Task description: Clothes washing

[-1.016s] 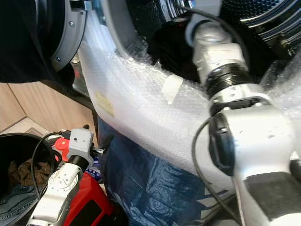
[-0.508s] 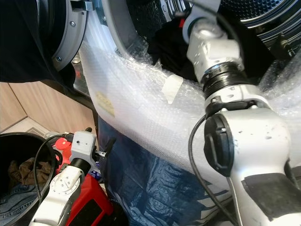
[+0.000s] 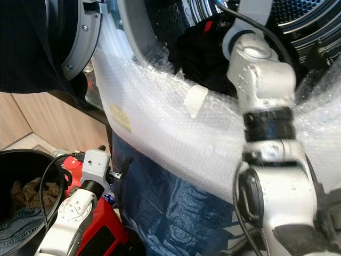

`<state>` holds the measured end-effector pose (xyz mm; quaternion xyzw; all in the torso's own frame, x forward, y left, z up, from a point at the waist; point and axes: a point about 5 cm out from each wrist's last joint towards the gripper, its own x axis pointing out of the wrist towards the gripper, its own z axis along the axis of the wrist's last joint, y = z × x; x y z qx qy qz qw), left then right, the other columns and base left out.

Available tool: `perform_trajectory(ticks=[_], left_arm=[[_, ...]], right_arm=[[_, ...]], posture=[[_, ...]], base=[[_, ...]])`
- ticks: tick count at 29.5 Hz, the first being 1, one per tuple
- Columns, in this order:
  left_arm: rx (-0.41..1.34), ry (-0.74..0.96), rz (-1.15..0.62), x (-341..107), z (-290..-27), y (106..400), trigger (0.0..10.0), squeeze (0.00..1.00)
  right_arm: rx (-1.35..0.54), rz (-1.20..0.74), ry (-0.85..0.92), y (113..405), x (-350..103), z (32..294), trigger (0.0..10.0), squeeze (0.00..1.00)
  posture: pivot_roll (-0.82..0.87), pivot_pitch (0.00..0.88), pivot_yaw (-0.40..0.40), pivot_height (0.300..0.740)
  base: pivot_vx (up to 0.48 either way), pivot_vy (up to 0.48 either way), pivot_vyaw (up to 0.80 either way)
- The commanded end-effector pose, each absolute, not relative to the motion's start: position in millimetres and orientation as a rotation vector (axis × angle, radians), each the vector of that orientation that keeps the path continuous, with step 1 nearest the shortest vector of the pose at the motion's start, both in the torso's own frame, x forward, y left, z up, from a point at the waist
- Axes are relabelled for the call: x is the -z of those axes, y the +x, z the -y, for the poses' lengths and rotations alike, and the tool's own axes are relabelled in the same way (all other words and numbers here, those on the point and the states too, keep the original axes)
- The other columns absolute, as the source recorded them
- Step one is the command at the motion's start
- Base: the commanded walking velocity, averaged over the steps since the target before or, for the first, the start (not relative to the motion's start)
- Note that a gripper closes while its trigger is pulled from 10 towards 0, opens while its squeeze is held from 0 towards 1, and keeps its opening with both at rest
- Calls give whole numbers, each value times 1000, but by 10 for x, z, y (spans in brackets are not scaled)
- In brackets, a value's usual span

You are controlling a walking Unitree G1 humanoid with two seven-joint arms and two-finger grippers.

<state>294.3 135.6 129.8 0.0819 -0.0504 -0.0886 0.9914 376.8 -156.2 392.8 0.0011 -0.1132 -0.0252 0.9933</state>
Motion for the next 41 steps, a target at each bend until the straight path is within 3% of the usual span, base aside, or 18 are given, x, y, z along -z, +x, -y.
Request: perform_trajectory(ticks=[1, 3, 4, 5, 6, 19, 26, 28, 31, 41], left_arm=[[189, 167, 115, -1328, -1343, 2933, 10000, 0], [189, 168, 115, -1334, -1348, 2937, 10000, 0], [190, 169, 115, -1337, -1352, 2939, 10000, 0], [191, 170, 114, -1339, -1354, 2943, 10000, 0], [191, 169, 113, -1339, -1357, 2945, 10000, 0], [202, 173, 108, -1354, -1361, 2982, 10000, 0], [211, 169, 109, -1350, -1321, 2982, 10000, 0], [203, 168, 114, -1358, -1323, 2983, 10000, 0], [193, 167, 121, -1376, -1336, 2982, 10000, 0], [183, 167, 113, -1345, -1368, 2953, 10000, 0]], right_arm=[[55, 267, -25, 3622, -4021, 1655, 10000, 1000], [43, 270, -50, 3535, -4026, 1696, 10000, 984], [36, 268, -54, 3490, -4023, 1714, 10000, 506], [27, 264, -51, 3426, -4017, 1753, 10000, 114], [21, 260, -46, 3399, -4015, 1769, 10000, 0], [-141, 247, -128, 3086, -3830, 1672, 10000, 0], [-233, 159, -15, 3219, -3604, 1264, 10000, 0], [-278, 118, 14, 3315, -3554, 1026, 10000, 0], [-332, 138, 25, 3300, -3590, 936, 10000, 0], [-750, 511, 186, 2586, -3722, 948, 10000, 0]], posture=[[34, 56, -114, 740], [28, 63, -112, 740], [20, 70, -107, 740], [20, 70, -107, 740], [8, 82, -102, 740], [-21, 108, -82, 740], [-12, 108, -95, 740], [4, 106, -102, 740], [13, 106, -108, 740], [-7, 119, -104, 740]], base=[[0, 0, 0], [0, 0, 0], [0, 0, 0], [0, 0, 0], [0, 0, 0], [0, 0, 0], [0, 0, 0], [0, 0, 0], [0, 0, 0], [0, 0, 0]])
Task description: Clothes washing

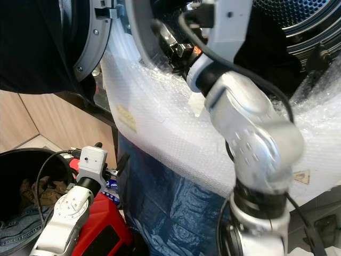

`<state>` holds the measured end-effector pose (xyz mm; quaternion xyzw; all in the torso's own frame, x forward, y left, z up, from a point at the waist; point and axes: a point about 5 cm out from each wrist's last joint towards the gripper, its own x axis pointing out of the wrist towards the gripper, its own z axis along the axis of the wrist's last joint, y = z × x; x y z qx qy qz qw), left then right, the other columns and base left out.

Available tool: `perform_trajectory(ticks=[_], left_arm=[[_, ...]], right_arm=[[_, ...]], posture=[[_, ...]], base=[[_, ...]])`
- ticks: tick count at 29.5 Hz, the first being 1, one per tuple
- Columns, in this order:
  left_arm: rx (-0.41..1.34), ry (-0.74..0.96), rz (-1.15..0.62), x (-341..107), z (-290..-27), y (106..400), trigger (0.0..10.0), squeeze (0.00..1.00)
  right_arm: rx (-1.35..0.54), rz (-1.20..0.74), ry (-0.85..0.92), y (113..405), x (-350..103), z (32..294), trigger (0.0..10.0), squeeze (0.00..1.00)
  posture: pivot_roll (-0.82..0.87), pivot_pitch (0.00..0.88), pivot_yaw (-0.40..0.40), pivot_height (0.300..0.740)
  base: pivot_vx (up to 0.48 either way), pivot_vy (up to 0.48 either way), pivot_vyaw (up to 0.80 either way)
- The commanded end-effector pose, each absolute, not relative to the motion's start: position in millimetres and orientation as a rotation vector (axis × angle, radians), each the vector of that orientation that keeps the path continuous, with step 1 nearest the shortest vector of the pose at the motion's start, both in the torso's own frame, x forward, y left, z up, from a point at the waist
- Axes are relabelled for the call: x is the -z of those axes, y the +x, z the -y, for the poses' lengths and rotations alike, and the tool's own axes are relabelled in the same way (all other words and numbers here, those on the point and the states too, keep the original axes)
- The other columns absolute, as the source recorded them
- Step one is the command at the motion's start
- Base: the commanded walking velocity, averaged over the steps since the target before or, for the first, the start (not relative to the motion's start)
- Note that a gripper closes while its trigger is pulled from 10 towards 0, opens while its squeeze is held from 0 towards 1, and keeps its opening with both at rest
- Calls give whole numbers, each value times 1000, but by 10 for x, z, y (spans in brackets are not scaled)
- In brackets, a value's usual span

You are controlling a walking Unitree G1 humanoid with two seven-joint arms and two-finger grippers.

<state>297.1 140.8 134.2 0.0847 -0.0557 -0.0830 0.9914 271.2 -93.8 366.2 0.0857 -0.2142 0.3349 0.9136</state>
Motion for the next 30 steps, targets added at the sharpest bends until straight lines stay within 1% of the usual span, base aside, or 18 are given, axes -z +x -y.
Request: perform_trajectory(ticks=[1, 2, 3, 4, 7, 8, 9, 10, 13, 17, 21, 23, 24, 27, 29, 30], left_arm=[[183, 167, 114, -1348, -1371, 2954, 10000, 0], [182, 167, 117, -1352, -1376, 2956, 10000, 0], [182, 167, 117, -1352, -1376, 2956, 10000, 0], [181, 167, 120, -1355, -1381, 2957, 10000, 0], [178, 170, 123, -1358, -1390, 2956, 10000, 0], [175, 170, 123, -1362, -1403, 2952, 10000, 0], [174, 171, 123, -1361, -1410, 2949, 10000, 0], [172, 174, 120, -1354, -1420, 2941, 10000, 0], [170, 176, 117, -1345, -1427, 2935, 10000, 0], [168, 179, 109, -1320, -1440, 2924, 10000, 0], [169, 182, 100, -1294, -1446, 2918, 10000, 0], [170, 179, 86, -1262, -1453, 2909, 10000, 0], [190, 192, 35, -1119, -1459, 2873, 10000, 0], [213, 191, -30, -939, -1477, 2823, 10000, 0], [230, 196, -77, -824, -1494, 2795, 10000, 0], [259, 210, -127, -708, -1488, 2772, 10000, 0]], right_arm=[[-794, 528, 183, 2519, -3694, 937, 10000, 0], [-856, 531, 175, 2445, -3626, 916, 10000, 0], [-856, 531, 175, 2445, -3626, 916, 10000, 0], [-905, 508, 174, 2409, -3534, 897, 10000, 0], [-966, 447, 172, 2405, -3328, 906, 10000, 0], [-1037, 387, 162, 2372, -3151, 925, 10000, 0], [-1053, 359, 154, 2366, -3069, 938, 10000, 0], [-1078, 287, 164, 2368, -2889, 968, 10000, 0], [-1110, 228, 170, 2347, -2719, 999, 10000, 0], [-1176, 60, 173, 2281, -2278, 1034, 10000, 0], [-1151, -123, 183, 2257, -1730, 1086, 10000, 0], [-1130, -212, 171, 2252, -1436, 1159, 10000, 0], [-1099, -329, 145, 2226, -1085, 1250, 10000, 0], [-1001, -442, 171, 2225, -755, 1354, 10000, 0], [-923, -516, 123, 2228, -531, 1422, 10000, 0], [-873, -590, 69, 2220, -357, 1474, 10000, 0]], posture=[[-12, 121, -99, 740], [-13, 120, -97, 740], [-13, 120, -97, 740], [-10, 120, -97, 740], [-8, 119, -96, 740], [3, 120, -97, 740], [3, 120, -97, 740], [3, 120, -97, 740], [3, 120, -97, 740], [18, 118, -95, 740], [29, 117, -95, 740], [29, 117, -95, 740], [44, 121, -89, 740], [46, 121, -85, 740], [48, 119, -86, 740], [46, 121, -86, 740]], base=[[0, 0, 0], [0, 0, 0], [0, 0, 0], [0, 0, 0], [0, 0, 0], [0, 0, 0], [0, 0, 0], [0, 0, 0], [0, 0, 0], [0, 0, 0], [0, 0, 0], [0, 0, 0], [0, 0, 0], [0, 0, 0], [0, 0, 0], [0, 0, 0]])
